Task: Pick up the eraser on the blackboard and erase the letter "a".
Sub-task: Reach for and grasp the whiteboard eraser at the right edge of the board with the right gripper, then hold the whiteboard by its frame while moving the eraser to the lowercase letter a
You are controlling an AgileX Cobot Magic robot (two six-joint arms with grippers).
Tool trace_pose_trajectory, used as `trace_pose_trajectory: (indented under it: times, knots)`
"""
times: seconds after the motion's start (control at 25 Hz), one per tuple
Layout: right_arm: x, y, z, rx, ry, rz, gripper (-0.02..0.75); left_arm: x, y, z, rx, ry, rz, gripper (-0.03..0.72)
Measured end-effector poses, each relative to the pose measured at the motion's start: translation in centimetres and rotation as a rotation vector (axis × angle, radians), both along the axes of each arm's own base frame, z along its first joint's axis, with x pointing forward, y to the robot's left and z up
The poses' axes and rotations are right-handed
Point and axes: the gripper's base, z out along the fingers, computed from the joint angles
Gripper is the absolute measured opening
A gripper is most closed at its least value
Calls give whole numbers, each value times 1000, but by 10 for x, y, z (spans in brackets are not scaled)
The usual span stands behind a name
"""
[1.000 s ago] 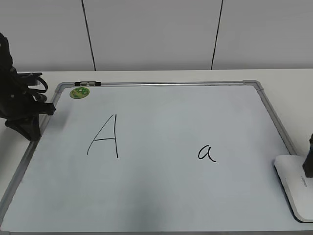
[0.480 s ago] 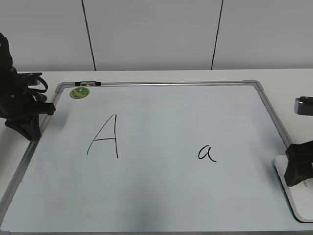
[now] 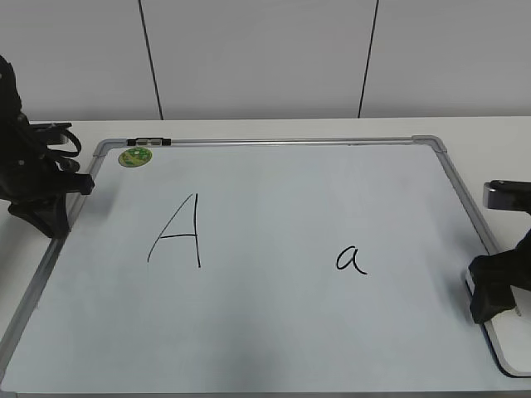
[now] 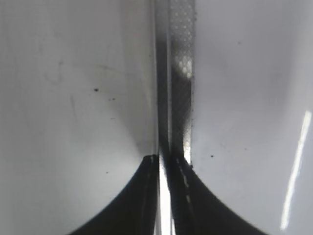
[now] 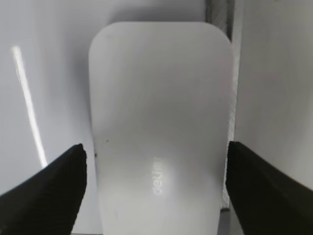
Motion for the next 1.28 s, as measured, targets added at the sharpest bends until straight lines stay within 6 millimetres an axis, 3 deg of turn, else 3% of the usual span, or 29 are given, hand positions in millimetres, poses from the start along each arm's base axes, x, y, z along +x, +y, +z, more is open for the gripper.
trace_pose_trajectory:
  times: [0.2,0.44,0.96,1.08,1.28]
  knots:
    - [4,0,-12,-2,25,-1,646,0,0,0,-1,0,0,65]
    - [5,0,-12,-4,23,1,537,0,0,0,-2,0,1,65]
    - [7,1,-10,10,29,-9,531,0,0,0,-4,0,2,66]
    - [11,2,-5,21,54,-10,530,0,0,0,-4,0,3,66]
    - [39,10,33,41,17,19,530,0,-1,0,-6,1,4,66]
